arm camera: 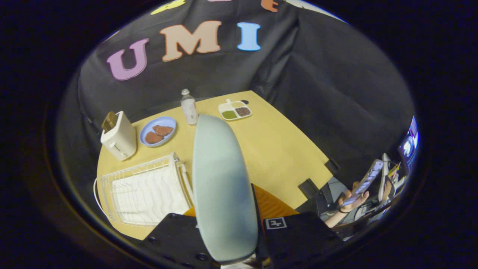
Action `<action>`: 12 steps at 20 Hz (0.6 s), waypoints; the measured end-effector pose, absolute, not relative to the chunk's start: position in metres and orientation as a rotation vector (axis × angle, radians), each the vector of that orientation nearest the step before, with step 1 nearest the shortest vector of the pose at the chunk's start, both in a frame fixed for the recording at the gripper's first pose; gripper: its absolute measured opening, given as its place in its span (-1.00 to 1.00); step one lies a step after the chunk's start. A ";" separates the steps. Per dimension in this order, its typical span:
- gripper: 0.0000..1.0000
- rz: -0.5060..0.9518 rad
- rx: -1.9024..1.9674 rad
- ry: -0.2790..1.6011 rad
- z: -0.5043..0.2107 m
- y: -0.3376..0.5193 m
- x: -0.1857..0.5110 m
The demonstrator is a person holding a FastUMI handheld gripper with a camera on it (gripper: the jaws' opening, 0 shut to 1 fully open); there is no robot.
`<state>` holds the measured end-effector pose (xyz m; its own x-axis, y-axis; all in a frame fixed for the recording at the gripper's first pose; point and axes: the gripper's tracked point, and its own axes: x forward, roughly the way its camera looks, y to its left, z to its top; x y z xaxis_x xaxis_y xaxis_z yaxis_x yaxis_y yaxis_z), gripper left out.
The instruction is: Take the plate from the dish rack, then take the spoon from the basket and place it into the plate.
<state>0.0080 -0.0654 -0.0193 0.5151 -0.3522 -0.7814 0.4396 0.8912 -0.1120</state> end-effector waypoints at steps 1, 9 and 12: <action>1.00 -0.506 0.132 0.920 -0.027 -0.078 0.001; 1.00 -0.546 0.407 0.909 -0.098 -0.112 -0.014; 1.00 -0.570 0.385 0.943 -0.117 -0.121 -0.018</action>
